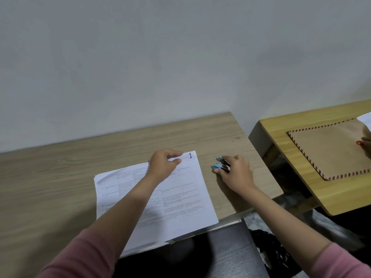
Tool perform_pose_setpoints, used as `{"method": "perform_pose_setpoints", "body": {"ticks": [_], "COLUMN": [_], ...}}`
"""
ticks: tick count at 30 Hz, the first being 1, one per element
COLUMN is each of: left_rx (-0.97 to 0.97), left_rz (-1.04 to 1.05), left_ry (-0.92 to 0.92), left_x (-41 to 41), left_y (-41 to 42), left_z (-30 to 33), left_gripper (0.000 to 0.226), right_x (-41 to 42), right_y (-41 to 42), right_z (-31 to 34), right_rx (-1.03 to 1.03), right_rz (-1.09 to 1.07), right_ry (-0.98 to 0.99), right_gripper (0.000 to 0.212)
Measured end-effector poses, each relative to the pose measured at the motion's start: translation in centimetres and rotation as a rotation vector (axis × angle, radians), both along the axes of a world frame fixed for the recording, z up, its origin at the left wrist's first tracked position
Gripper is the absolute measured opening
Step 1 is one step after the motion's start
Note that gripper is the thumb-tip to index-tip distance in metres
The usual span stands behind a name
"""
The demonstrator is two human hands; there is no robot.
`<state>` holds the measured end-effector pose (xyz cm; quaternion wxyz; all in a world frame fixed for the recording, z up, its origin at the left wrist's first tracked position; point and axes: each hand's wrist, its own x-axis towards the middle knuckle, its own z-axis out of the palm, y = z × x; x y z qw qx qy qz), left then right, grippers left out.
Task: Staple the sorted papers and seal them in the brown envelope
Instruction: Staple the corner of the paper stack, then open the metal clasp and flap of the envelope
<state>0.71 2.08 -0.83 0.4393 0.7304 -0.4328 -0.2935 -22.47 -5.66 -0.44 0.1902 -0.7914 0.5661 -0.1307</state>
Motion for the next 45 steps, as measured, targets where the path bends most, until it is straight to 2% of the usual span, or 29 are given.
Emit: {"method": "perform_pose_setpoints", "body": {"ticks": [2,3,5,7,10,12,14,16,18,22,25,30,34,36,39,45], "left_rx": [0.012,0.019,0.028,0.038,0.024,0.01,0.017,0.045,0.065,-0.028,-0.039,0.004,0.015,0.038,0.067,0.355], "left_rz": [-0.007,-0.009,-0.013,-0.027,-0.057,-0.049,-0.025,0.01,0.045,0.124,0.217,0.379,0.419,0.468,0.557,0.614], "left_ry": [-0.014,-0.029,-0.069,-0.133,-0.209,-0.335,-0.483,-0.557,-0.575,-0.608,-0.574,-0.475,-0.431,-0.441,-0.522,-0.599], "left_x": [0.2,0.3,0.4,0.7,1.0,1.0,0.9,1.1,1.8,4.1,7.1,13.6,22.0,26.6,33.2,44.6], "left_y": [-0.1,-0.2,-0.3,-0.4,-0.1,0.8,2.5,4.8,7.6,13.4,16.7,22.1,28.9,33.4,39.9,49.5], "left_z": [-0.4,-0.5,-0.8,-1.1,-1.4,-1.4,-1.4,-1.6,-2.1,-3.2,-3.1,-1.1,-0.2,0.4,1.4,0.3], "left_gripper": [0.03,0.03,0.031,0.031,0.031,0.027,0.031,0.033,0.037,0.037,0.036,0.052,0.053,0.056,0.051,0.051], "right_x": [0.5,0.9,2.2,3.7,5.4,5.8,5.9,6.1,6.4,7.7,10.3,19.6,29.9,35.1,42.3,54.3], "right_y": [0.9,1.6,3.4,5.6,7.6,7.9,7.9,7.9,7.8,7.9,8.9,14.7,22.0,26.3,32.2,40.4], "right_z": [0.1,0.2,0.0,-0.7,-2.0,-2.9,-3.3,-3.3,-3.0,-1.6,-0.1,1.6,2.0,1.9,1.8,1.1], "right_rx": [-0.083,-0.134,-0.206,-0.205,-0.126,-0.116,-0.137,-0.132,-0.092,-0.087,-0.092,-0.112,-0.108,-0.05,0.02,0.088], "right_rz": [-0.002,0.039,0.196,0.347,0.453,0.455,0.432,0.418,0.409,0.392,0.431,0.607,0.749,0.769,0.808,0.895], "right_ry": [0.0,-0.06,-0.229,-0.288,-0.136,-0.057,-0.034,-0.02,-0.009,0.087,0.076,-0.06,-0.152,-0.209,-0.197,-0.106], "right_gripper": [0.058,0.056,0.043,0.038,0.037,0.041,0.047,0.049,0.05,0.048,0.053,0.05,0.039,0.042,0.046,0.053]}}
